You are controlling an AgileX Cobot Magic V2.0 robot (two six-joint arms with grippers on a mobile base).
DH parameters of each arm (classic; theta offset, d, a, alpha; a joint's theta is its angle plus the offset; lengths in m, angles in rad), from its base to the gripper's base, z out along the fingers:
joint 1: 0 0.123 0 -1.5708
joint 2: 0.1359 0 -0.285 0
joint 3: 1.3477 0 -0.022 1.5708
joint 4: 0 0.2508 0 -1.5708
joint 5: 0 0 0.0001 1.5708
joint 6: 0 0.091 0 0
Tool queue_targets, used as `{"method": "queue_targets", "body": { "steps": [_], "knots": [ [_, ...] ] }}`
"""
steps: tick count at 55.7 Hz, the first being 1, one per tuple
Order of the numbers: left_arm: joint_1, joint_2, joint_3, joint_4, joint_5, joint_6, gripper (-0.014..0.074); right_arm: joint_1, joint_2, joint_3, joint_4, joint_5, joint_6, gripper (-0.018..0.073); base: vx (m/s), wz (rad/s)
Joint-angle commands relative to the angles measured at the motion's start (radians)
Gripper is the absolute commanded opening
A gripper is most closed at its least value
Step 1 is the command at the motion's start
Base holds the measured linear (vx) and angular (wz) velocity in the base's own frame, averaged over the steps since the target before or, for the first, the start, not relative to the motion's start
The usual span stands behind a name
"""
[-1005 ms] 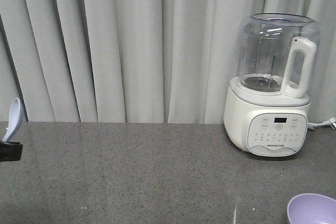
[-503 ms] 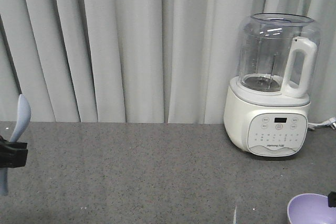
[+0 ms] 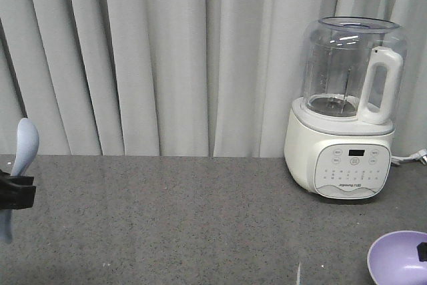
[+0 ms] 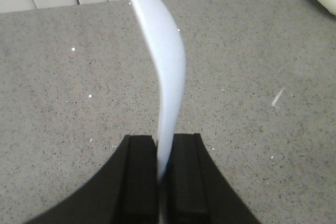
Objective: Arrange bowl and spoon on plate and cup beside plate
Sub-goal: 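Lift the spoon and the lavender bowl off the counter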
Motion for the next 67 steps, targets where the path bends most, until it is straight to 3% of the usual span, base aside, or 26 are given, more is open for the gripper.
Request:
{"method": "queue_targets", "body": {
  "steps": [1, 14, 22, 29, 36, 47, 67],
  "knots": [
    [-0.009, -0.029, -0.024, -0.016, -0.118, 0.002, -0.0006, 0.021, -0.124, -0.03, 0.002, -0.085, -0.076, -0.0015, 0.0, 0.0],
    [-0.009, -0.094, -0.018, -0.013, -0.147, 0.031, -0.0006, 0.125, -0.434, -0.02, 0.131, -0.224, -0.314, -0.001, 0.0, 0.0],
    [-0.009, -0.202, 0.065, -0.014, -0.177, 0.045, -0.0006, 0.169, -0.627, 0.063, 0.319, -0.318, -0.414, -0.0008, 0.0, 0.0],
    [-0.009, -0.361, 0.194, -0.017, -0.227, 0.047, -0.0006, 0.195, -0.789, 0.169, 0.499, -0.347, -0.57, -0.0008, 0.0, 0.0],
    [-0.009, -0.528, 0.306, -0.018, -0.255, 0.028, -0.0004, 0.196, -0.904, 0.234, 0.601, -0.341, -0.641, -0.0008, 0.0, 0.0],
    [-0.009, -0.723, 0.374, -0.016, -0.282, 0.028, -0.0003, 0.195, -0.98, 0.267, 0.592, -0.343, -0.653, -0.0008, 0.0, 0.0],
    [-0.009, -0.746, 0.376, -0.017, -0.294, 0.028, -0.0003, 0.195, -0.984, 0.269, 0.599, -0.332, -0.653, -0.0008, 0.0, 0.0]
  ]
}}
